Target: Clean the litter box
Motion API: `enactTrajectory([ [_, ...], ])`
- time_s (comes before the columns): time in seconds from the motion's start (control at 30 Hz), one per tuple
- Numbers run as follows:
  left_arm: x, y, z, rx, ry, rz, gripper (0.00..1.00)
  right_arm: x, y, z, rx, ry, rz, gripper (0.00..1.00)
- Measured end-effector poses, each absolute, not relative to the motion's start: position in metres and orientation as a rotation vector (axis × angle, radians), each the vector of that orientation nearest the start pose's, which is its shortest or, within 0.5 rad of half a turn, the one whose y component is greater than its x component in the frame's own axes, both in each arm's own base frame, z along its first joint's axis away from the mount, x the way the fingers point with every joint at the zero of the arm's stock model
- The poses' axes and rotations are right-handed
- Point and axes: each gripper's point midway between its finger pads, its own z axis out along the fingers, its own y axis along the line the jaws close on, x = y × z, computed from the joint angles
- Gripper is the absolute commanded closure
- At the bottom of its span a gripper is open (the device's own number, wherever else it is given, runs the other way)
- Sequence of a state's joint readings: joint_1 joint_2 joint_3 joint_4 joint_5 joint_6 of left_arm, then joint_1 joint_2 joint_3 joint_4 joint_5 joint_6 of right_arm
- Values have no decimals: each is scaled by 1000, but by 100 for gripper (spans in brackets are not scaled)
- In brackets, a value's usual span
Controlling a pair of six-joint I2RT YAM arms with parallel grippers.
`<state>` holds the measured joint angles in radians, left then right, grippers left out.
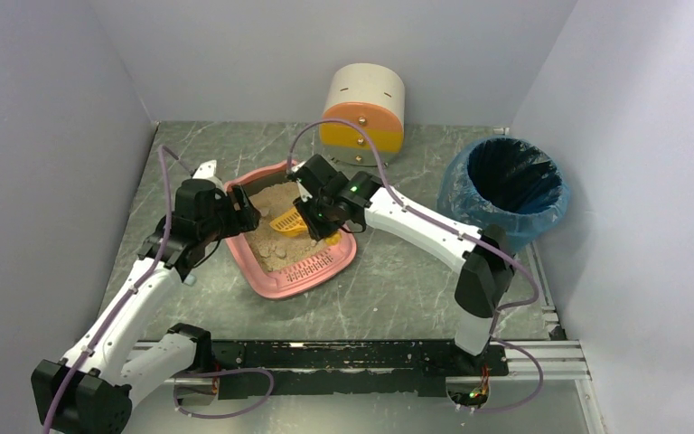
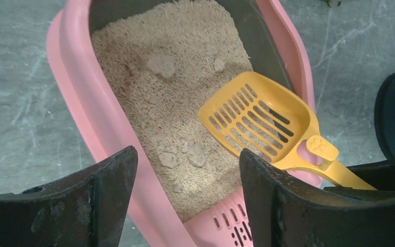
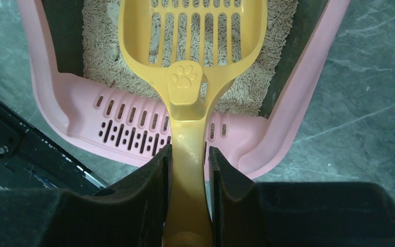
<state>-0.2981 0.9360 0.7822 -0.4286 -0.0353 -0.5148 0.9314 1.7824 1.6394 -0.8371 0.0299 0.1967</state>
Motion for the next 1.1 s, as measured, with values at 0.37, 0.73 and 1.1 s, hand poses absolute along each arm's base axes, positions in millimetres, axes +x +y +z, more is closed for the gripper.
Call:
enactTrajectory([
  [0.37,278,-78,196,-232,2106,-293,27,261,363,124,-990,2539,334,100],
  [0.73,271,-74,191,-204,2101,-271,28,283,397,109,-994,2520,368,100],
  [1.1,266,-72,194,-198,2076,-276,29,308,418,96,-910,2421,398,100],
])
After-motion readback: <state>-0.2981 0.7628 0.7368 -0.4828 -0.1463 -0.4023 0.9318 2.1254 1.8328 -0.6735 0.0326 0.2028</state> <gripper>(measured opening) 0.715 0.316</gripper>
